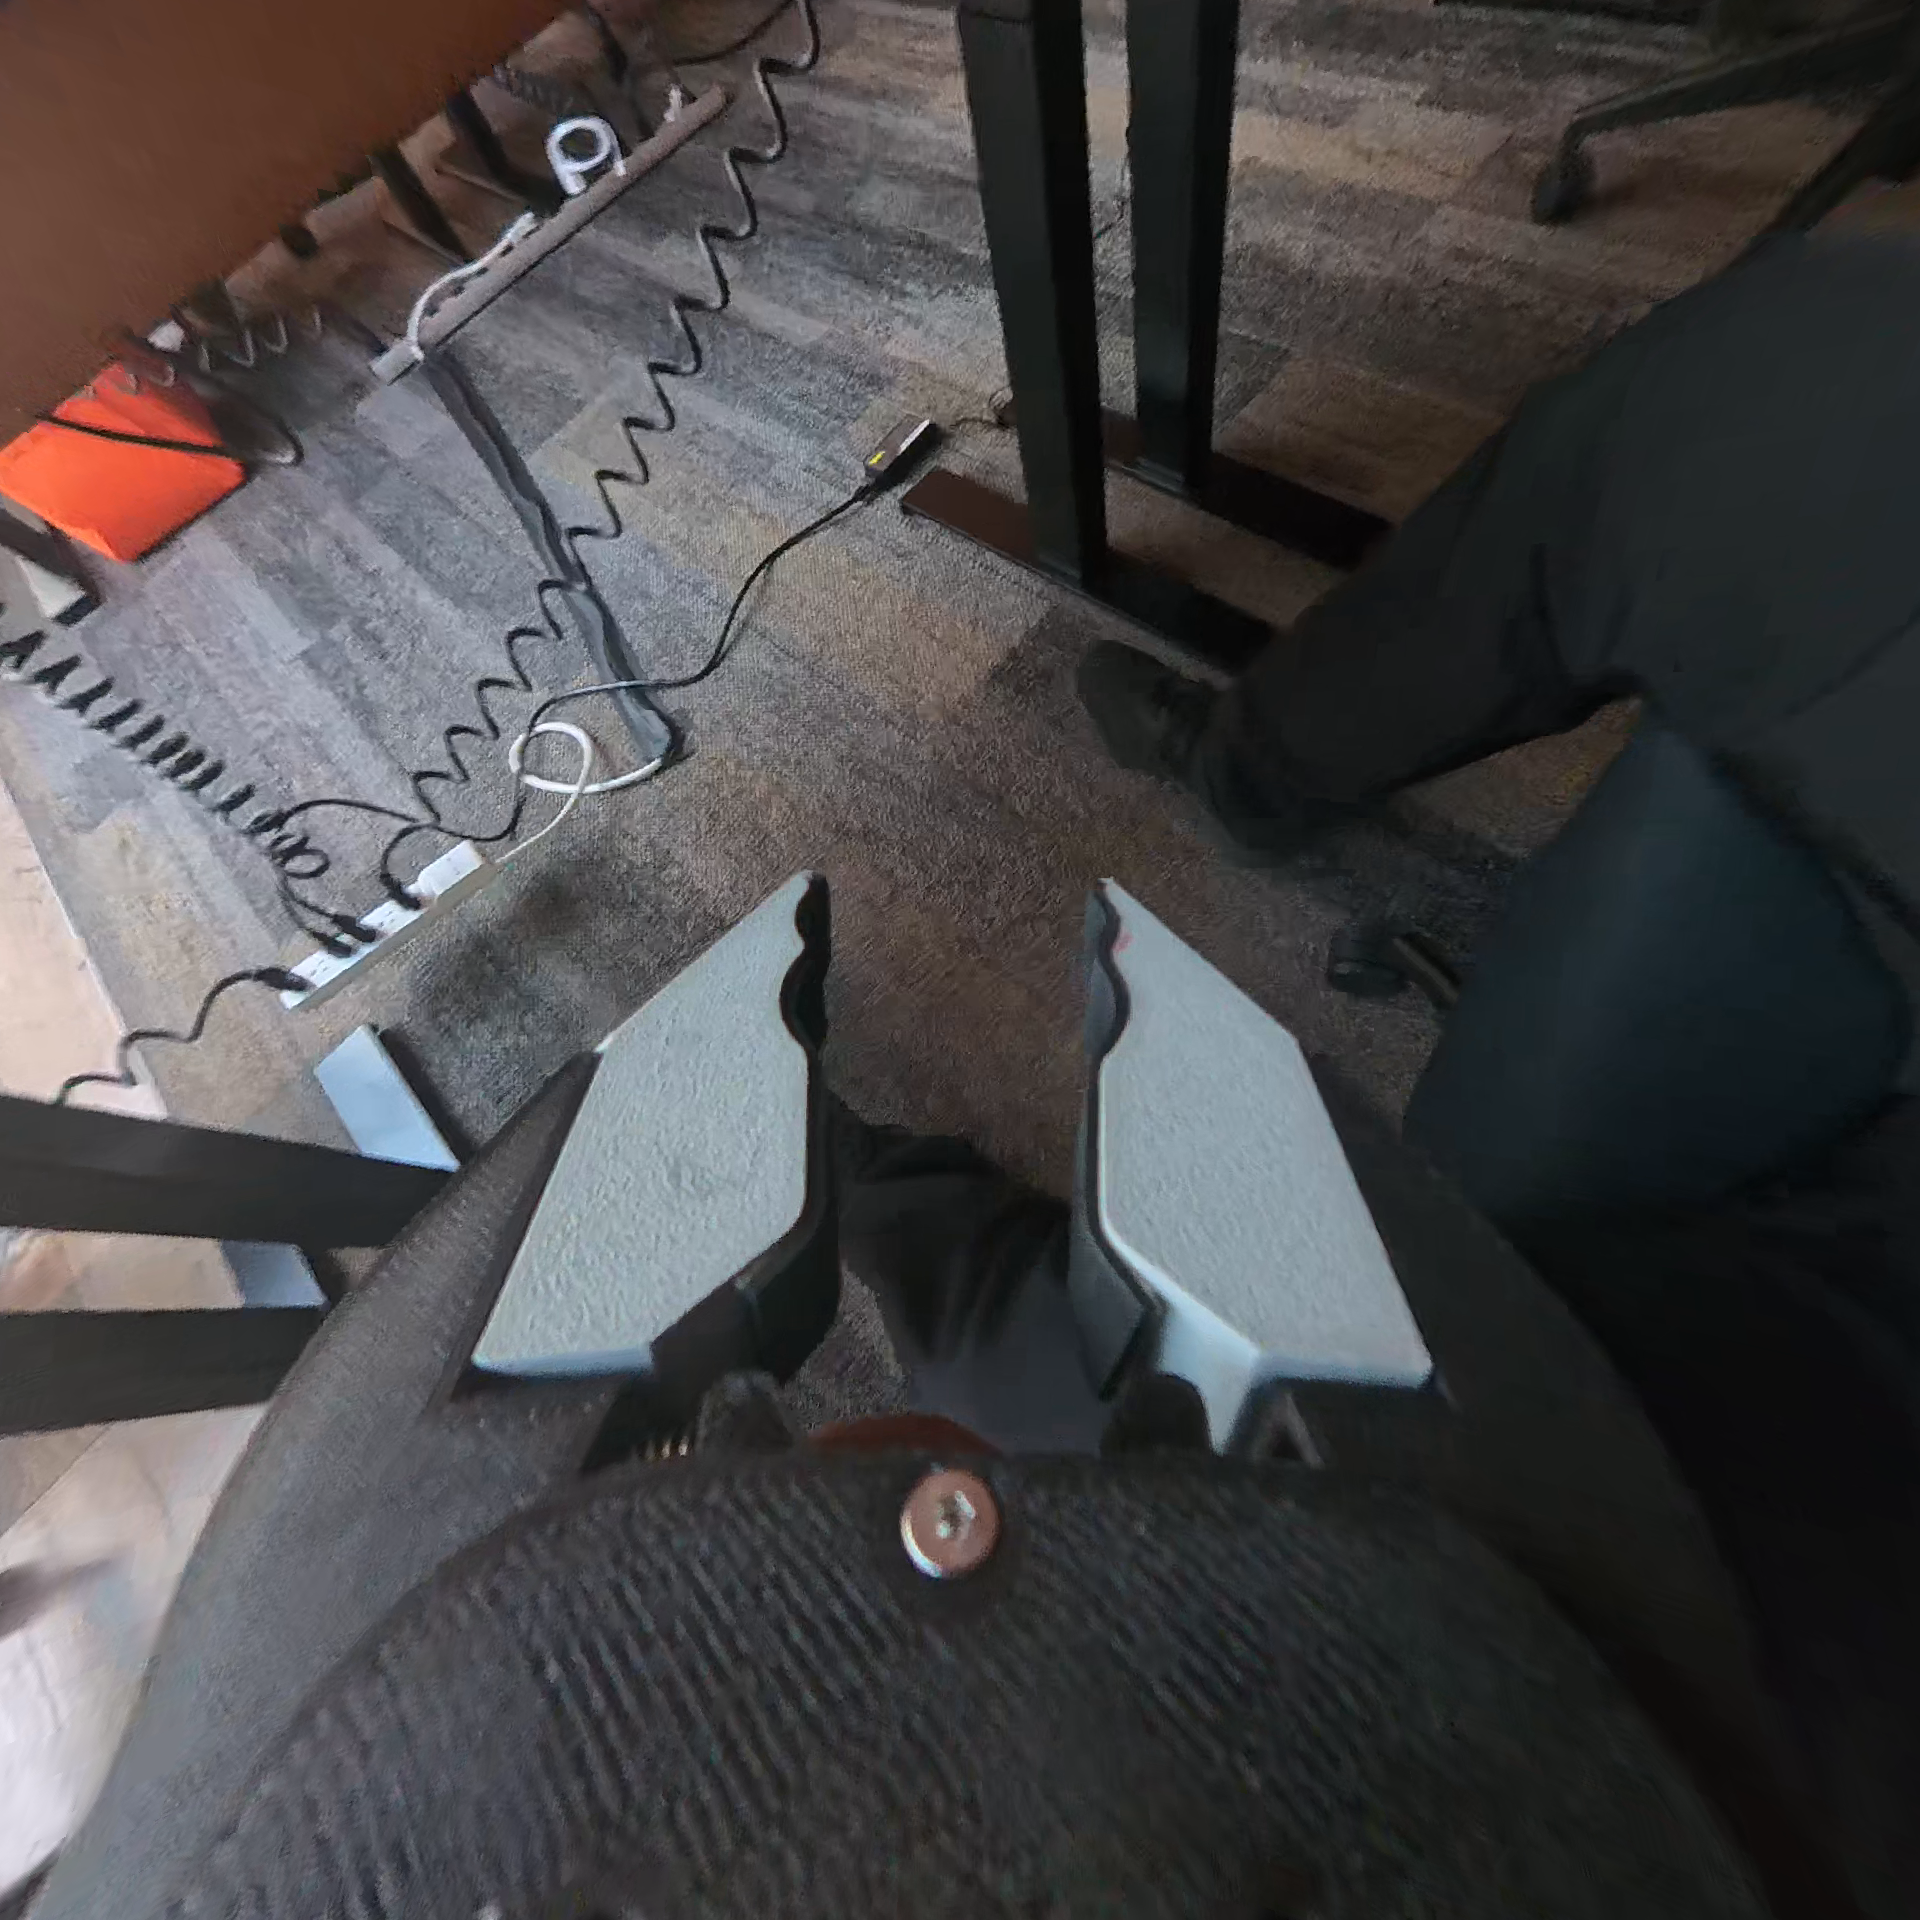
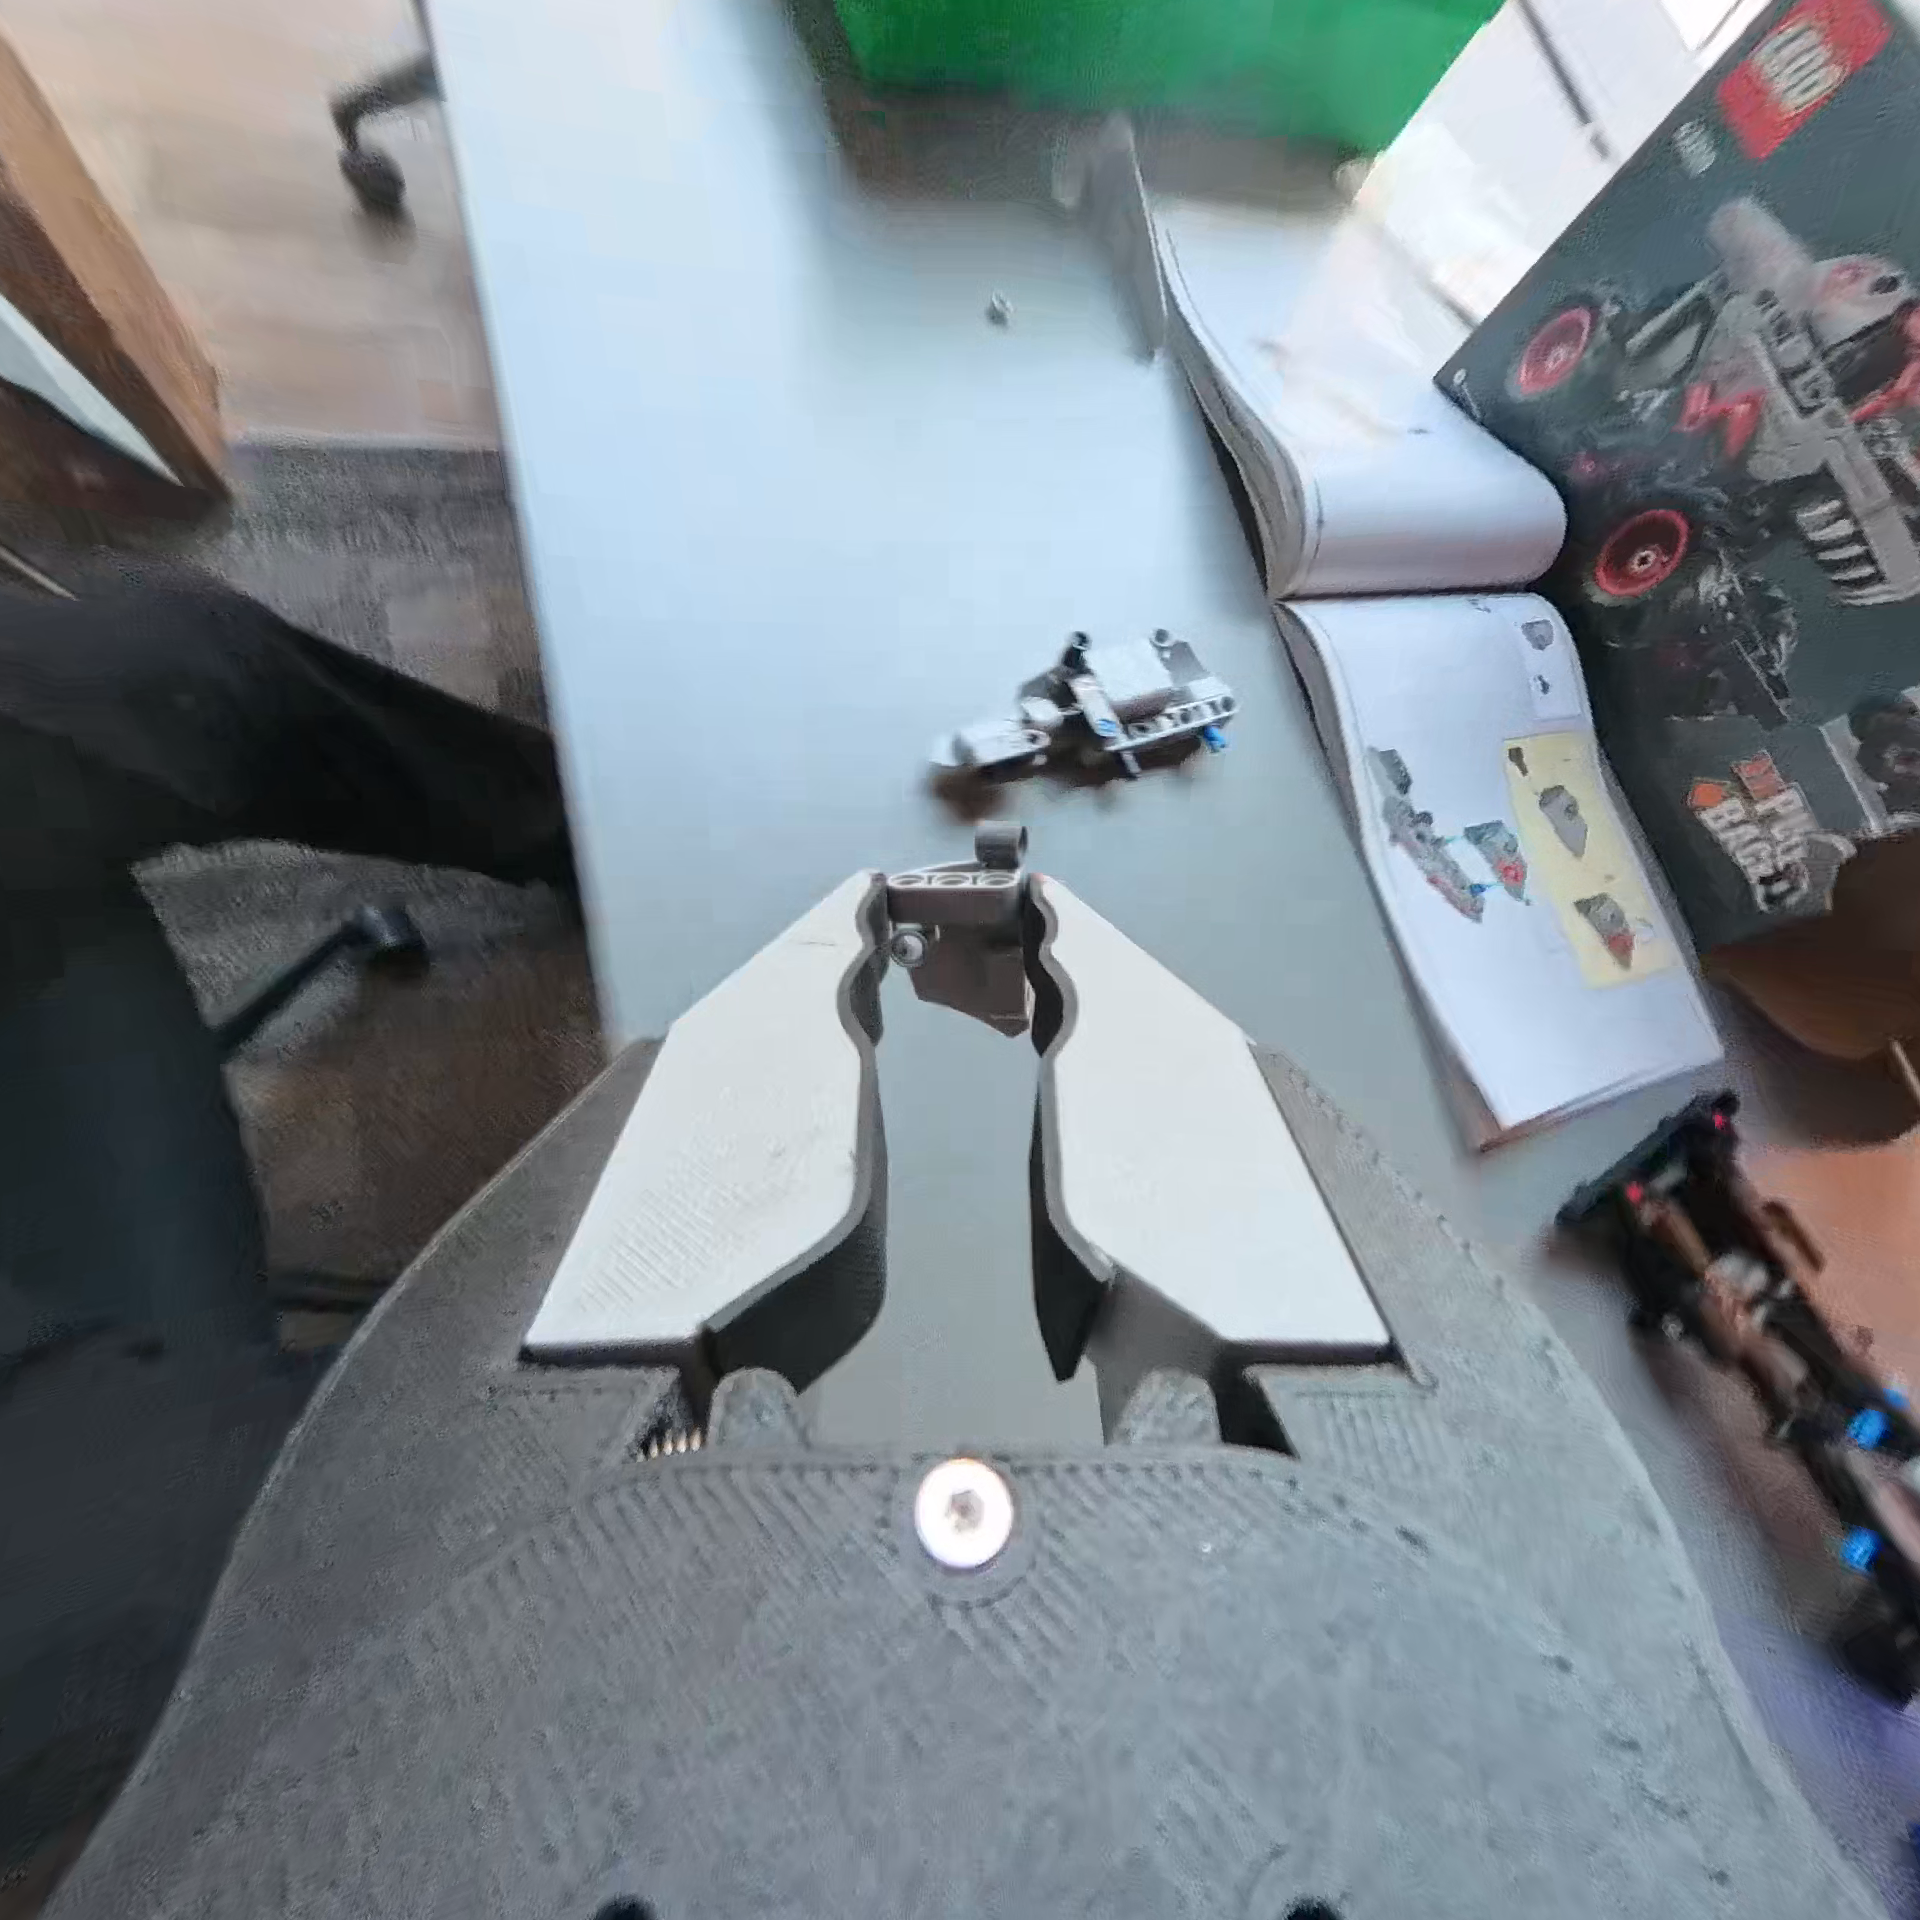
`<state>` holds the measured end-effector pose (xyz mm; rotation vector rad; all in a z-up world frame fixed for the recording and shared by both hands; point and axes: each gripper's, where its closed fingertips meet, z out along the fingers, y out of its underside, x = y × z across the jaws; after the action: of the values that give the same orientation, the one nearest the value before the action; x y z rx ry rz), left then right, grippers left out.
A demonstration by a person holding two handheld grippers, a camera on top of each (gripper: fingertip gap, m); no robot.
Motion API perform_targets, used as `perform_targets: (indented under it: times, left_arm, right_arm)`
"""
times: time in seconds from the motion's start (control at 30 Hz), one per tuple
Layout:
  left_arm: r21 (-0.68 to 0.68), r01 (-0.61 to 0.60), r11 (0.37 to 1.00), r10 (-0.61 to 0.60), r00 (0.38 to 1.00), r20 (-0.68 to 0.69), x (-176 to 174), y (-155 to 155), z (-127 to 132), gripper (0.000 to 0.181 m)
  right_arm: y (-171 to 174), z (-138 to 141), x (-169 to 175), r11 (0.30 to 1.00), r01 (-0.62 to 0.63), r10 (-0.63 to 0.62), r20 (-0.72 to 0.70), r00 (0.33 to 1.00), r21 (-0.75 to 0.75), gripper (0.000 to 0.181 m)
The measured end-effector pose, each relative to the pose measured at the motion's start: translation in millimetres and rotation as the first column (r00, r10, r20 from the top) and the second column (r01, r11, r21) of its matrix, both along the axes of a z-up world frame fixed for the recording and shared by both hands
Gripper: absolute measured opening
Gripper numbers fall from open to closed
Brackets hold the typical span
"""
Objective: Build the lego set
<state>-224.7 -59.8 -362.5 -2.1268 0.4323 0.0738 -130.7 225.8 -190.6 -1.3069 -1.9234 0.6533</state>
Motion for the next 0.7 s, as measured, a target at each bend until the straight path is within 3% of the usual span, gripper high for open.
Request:
perform_targets:
  times: [0.1, 0.23, 0.4, 0.5, 0.6, 0.7]
  left_arm:
    - [-0.017, 0.056, 0.998, -0.055, 0.996, 0.067, 4.1, 15.9, -4.0, 0.047]
    - [-0.023, 0.125, 0.992, -0.12, 0.983, 0.137, 11.8, 32.9, 3.7, 0.046]
    - [0.081, 0.289, 0.954, -0.294, 0.954, 0.061, 33.6, 81.2, 68.2, 0.043]
    - [0.183, 0.381, 0.906, -0.391, 0.92, 0.023, 44.8, 120.3, 121.1, 0.041]
    - [0.266, 0.423, 0.866, -0.445, 0.895, 0.026, 49.0, 157.4, 172.9, 0.04]
    - [0.298, 0.379, 0.876, -0.406, 0.913, 0.032, 36.9, 200.7, 210.6, 0.04]
  right_arm:
    - [46.7, -31.7, -30.7, 0.994, -0.061, 0.05, 0.128, 0.991, 0.086, 0.023]
    - [67.8, -58.9, -48.5, 0.947, -0.286, 0.244, 0.253, 0.936, 0.146, 0.023]
    - [78.4, -56.3, -43.4, 0.879, -0.402, 0.308, 0.339, 0.889, 0.256, 0.033]
    - [90.5, -38.1, -32.7, 0.898, -0.296, 0.215, 0.264, 0.94, 0.325, 0.021]
    - [82.4, -27.6, -23.3, 0.988, -0.115, 0.1, 0.14, 0.985, 0.106, 0.019]
    - [55.4, -27.7, -23.4, 0.984, -0.06, 0.073, 0.072, 0.995, -0.17, 0.009]
